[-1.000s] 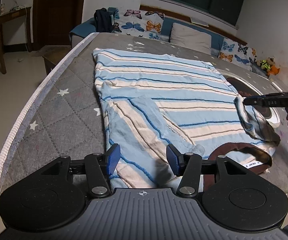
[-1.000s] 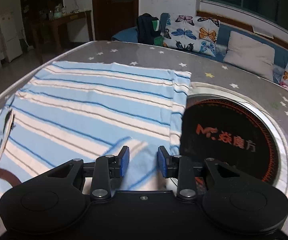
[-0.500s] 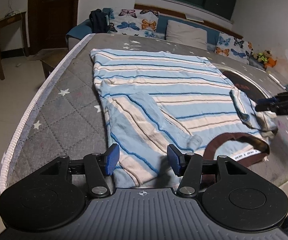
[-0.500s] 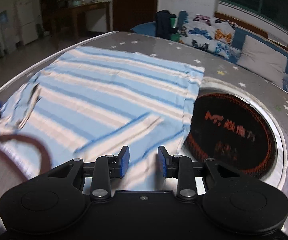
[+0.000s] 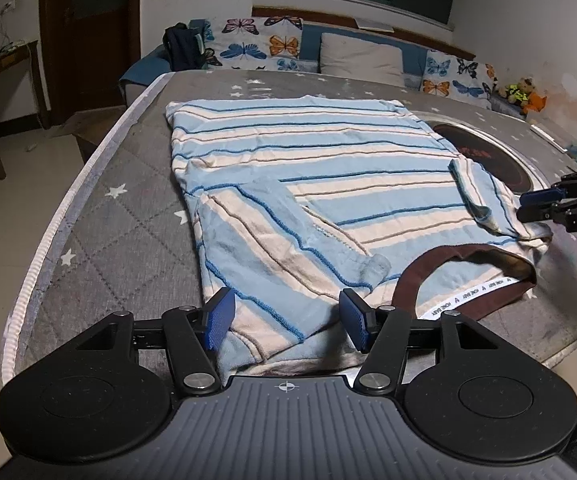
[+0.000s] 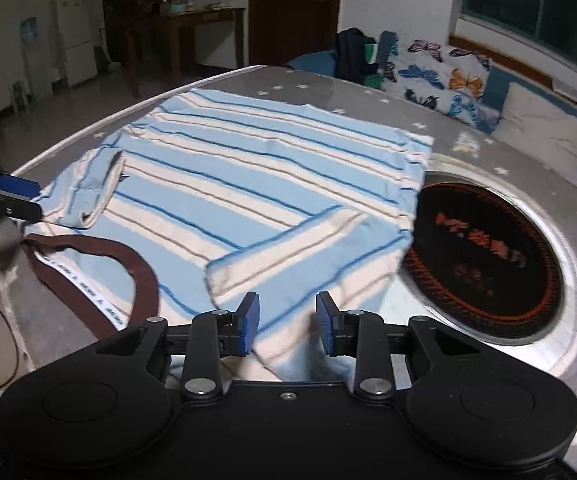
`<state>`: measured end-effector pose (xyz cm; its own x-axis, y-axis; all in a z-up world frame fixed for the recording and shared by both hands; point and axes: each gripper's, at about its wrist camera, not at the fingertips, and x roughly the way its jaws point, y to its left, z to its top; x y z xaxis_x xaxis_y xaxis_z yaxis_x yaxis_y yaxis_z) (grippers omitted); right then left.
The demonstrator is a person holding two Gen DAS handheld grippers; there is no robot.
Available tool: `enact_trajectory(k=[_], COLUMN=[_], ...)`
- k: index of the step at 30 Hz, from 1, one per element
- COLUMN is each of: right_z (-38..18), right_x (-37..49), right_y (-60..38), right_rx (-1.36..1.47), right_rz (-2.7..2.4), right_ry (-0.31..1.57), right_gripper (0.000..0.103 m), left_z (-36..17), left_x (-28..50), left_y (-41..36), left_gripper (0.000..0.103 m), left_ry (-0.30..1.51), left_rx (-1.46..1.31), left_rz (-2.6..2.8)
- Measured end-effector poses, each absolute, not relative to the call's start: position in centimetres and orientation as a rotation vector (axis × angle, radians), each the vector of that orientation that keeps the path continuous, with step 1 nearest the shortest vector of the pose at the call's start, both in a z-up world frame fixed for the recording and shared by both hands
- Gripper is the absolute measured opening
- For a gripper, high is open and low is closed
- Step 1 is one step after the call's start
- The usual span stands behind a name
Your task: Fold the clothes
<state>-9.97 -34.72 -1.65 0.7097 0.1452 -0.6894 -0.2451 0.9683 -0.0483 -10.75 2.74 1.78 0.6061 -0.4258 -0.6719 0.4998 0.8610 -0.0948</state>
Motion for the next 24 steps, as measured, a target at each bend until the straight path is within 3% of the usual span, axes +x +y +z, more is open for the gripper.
enact_trajectory(k=[12, 17, 24], right_z=[-1.6, -1.8, -2.5], right_x=[-11.3, -12.6, -12.7], right_y=[-35.1, -33.6, -31.3], right_rx=[-0.188, -0.291, -0.407], right_rz=[0.275, 0.364, 0.414], right_ry=[0.805, 0.822, 0.795], right_gripper=[0.035, 0.051, 0.051], left_z=[2.3, 2.4, 2.0], left_x=[-11.5, -13.8, -15.9], left_y=[3.5, 2.8, 0.7], left_gripper=[0.06, 0.062, 0.063], left_ry=[0.74, 0.683, 0.582], left_rx=[0.172, 0.307, 0.483], left_rz=[-0.624, -0.747, -0.854])
